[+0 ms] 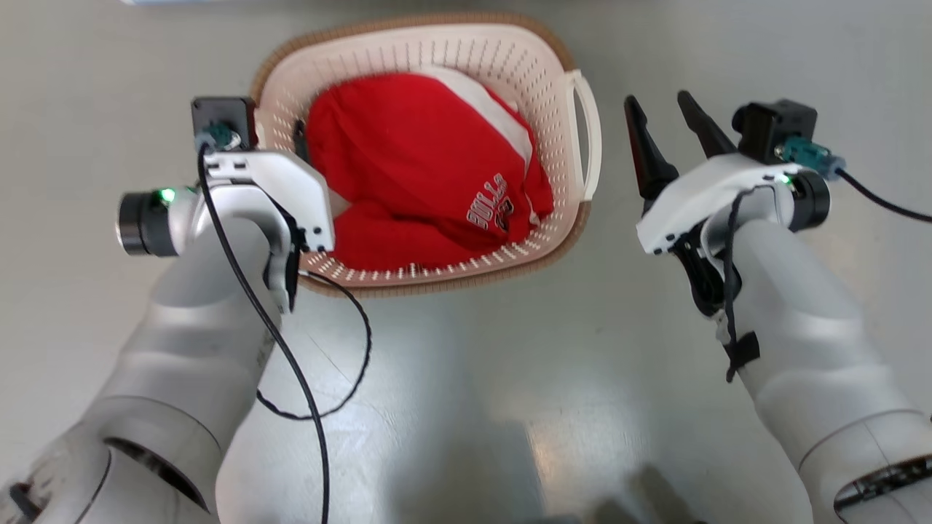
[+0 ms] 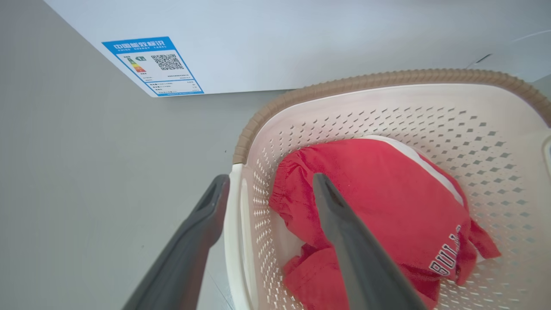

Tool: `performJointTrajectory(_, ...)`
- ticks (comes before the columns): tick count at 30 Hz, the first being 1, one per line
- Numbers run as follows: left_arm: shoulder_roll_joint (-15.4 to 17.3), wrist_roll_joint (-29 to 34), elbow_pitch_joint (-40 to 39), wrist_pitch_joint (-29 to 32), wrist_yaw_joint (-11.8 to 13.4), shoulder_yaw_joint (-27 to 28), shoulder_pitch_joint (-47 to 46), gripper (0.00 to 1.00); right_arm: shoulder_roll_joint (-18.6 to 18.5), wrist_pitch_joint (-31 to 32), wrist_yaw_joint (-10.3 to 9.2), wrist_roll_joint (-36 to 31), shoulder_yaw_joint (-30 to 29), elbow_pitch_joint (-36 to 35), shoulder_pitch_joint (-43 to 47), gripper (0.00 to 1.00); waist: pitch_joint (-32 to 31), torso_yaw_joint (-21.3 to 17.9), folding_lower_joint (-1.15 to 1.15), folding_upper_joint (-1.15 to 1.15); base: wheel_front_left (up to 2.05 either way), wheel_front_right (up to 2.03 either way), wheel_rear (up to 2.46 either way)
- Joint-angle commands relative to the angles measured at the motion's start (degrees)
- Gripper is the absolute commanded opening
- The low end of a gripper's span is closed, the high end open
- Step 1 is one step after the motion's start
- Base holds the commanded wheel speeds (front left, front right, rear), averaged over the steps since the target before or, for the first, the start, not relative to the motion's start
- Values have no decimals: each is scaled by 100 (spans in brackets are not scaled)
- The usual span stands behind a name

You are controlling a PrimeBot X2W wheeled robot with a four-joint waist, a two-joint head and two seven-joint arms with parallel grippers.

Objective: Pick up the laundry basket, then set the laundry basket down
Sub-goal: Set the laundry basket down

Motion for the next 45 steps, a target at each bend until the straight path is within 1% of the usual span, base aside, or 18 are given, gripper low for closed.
performJointTrajectory(1,105,-41,-106,-73,-39,132,146,100,73,-67,28,-132,-44,-121,325,100,-282,58,0,0,0,0,0)
performJointTrajectory(8,51,163,-655,-77,-100,504,619,100,-48,-67,28,-754,-672,-398,832,100,-1023,229,0,0,0,0,0)
performJointTrajectory(16,127,588,-1195,-78,-175,1154,1326,100,-71,-67,28,-1192,-1168,-635,1354,100,-1878,301,0,0,0,0,0)
performJointTrajectory(27,138,1303,-1704,-78,-300,2006,2305,100,-52,-67,28,-1571,-1495,-916,2128,100,-3050,346,0,0,0,0,0)
performJointTrajectory(35,49,1822,-2013,-78,-413,2520,3083,100,-30,-67,28,-1792,-1677,-1189,2779,100,-3855,415,0,0,0,0,0)
performJointTrajectory(37,43,1894,-2061,-78,-421,2581,3176,100,-26,-67,28,-1807,-1703,-1214,2852,100,-3943,424,0,0,0,0,0)
performJointTrajectory(40,19,2057,-2215,-78,-449,2799,3470,100,-13,-67,28,-1866,-1770,-1285,3060,100,-4172,435,0,0,0,0,0)
performJointTrajectory(45,-14,2365,-2577,-79,-454,3172,3838,100,2,-67,28,-1938,-1858,-1405,3293,100,-4342,471,0,0,0,0,0)
